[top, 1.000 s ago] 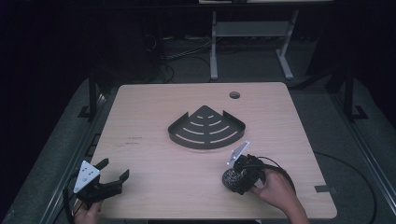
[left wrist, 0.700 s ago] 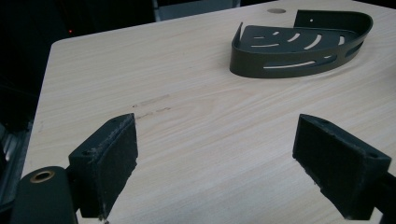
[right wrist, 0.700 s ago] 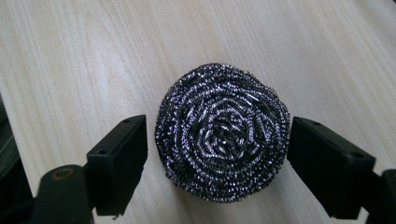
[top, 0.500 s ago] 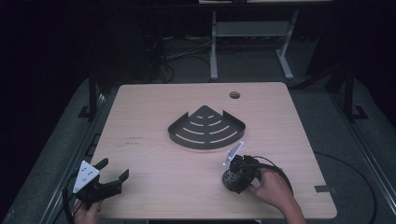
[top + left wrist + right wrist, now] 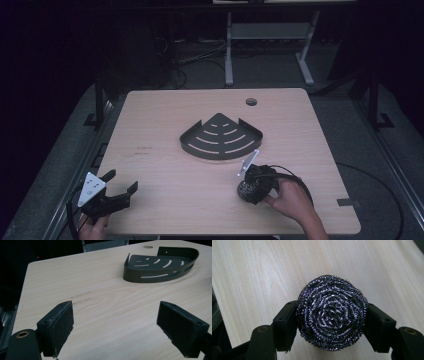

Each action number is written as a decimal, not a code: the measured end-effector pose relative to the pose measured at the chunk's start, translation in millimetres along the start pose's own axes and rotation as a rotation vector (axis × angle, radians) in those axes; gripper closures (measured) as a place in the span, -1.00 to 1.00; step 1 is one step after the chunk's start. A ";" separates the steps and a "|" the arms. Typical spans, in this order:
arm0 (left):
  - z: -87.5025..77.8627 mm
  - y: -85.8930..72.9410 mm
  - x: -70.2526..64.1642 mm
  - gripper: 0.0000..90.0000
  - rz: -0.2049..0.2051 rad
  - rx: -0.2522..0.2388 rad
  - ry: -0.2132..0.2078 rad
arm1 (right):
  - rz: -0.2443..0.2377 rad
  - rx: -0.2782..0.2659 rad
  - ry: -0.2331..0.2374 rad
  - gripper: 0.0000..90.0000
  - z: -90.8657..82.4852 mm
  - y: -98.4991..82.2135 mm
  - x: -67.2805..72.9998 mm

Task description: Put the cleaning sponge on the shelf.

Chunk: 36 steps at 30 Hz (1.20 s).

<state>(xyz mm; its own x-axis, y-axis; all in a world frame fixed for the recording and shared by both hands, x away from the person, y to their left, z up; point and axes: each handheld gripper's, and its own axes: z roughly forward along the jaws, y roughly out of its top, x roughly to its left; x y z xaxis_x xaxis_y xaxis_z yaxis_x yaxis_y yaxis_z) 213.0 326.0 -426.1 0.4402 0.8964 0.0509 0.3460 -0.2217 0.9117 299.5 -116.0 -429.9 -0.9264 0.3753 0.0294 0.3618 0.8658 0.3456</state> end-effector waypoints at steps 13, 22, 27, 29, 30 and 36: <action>-1.0 0.2 0.8 -0.71 -0.005 -0.003 0.002 | -0.017 -0.008 -0.004 -0.25 -15.7 16.2 -8.2; -0.3 0.2 0.0 -0.71 0.001 0.000 0.001 | -0.020 -0.001 0.006 -0.24 -20.7 21.3 -15.2; -0.4 0.3 -0.1 -0.71 -0.001 -0.005 0.002 | -0.017 -0.005 0.013 -0.24 -25.1 24.5 -19.4; -0.4 0.4 -0.1 -0.71 -0.001 -0.004 0.002 | -0.017 -0.004 0.011 -0.24 -25.8 25.3 -20.0; -0.4 0.3 -0.1 -0.71 -0.001 -0.005 0.002 | -0.019 -0.004 0.010 -0.24 -26.6 25.9 -20.4; 0.1 0.5 -0.9 -0.71 0.003 -0.004 0.003 | -0.023 0.001 0.009 -0.24 -29.3 30.9 -23.6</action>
<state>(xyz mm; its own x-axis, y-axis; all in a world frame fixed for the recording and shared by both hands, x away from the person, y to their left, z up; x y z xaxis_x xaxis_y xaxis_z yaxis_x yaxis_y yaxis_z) 212.8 325.0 -425.7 0.4387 0.8970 0.0548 0.3415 -0.2228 0.9131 329.5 -107.8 -392.4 -0.9354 0.3524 0.0297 0.3404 0.8744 0.3457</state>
